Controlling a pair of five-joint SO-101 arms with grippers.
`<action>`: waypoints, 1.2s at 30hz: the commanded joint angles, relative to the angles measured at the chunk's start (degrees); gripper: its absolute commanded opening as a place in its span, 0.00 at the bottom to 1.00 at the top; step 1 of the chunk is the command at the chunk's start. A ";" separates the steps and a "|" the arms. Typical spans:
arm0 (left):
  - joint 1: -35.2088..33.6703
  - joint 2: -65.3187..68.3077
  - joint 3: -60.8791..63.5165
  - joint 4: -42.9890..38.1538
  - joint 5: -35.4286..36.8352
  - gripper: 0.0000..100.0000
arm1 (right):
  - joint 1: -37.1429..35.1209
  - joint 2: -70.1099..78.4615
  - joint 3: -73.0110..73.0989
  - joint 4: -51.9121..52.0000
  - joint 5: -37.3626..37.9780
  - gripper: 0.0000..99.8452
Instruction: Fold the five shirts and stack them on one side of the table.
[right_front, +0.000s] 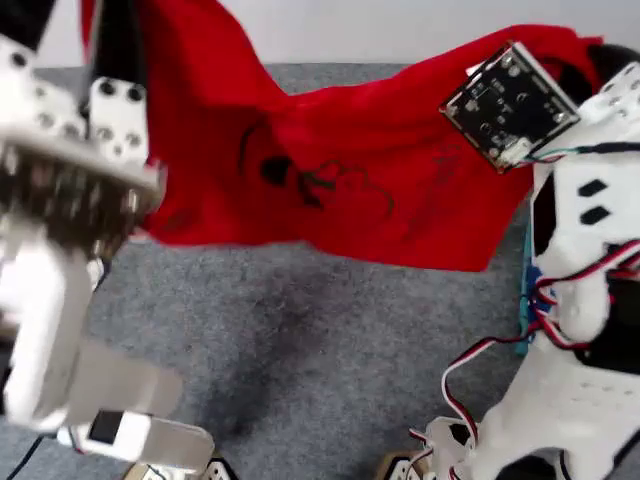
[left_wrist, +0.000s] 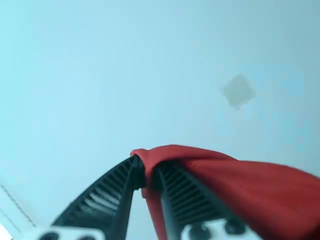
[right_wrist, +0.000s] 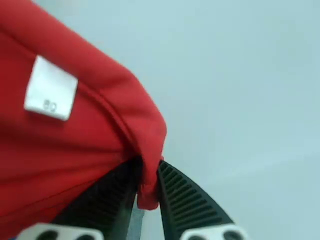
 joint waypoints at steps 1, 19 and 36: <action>-0.35 -3.87 -1.19 -1.93 -3.08 0.01 | 0.04 -2.59 -1.93 -1.27 -0.70 0.01; -0.44 -11.25 -1.19 3.87 -13.71 0.01 | 4.70 -3.47 2.11 -5.05 -0.70 0.01; -0.53 -17.85 -1.10 12.48 -14.15 0.01 | 1.36 -16.13 2.29 10.51 -0.44 0.01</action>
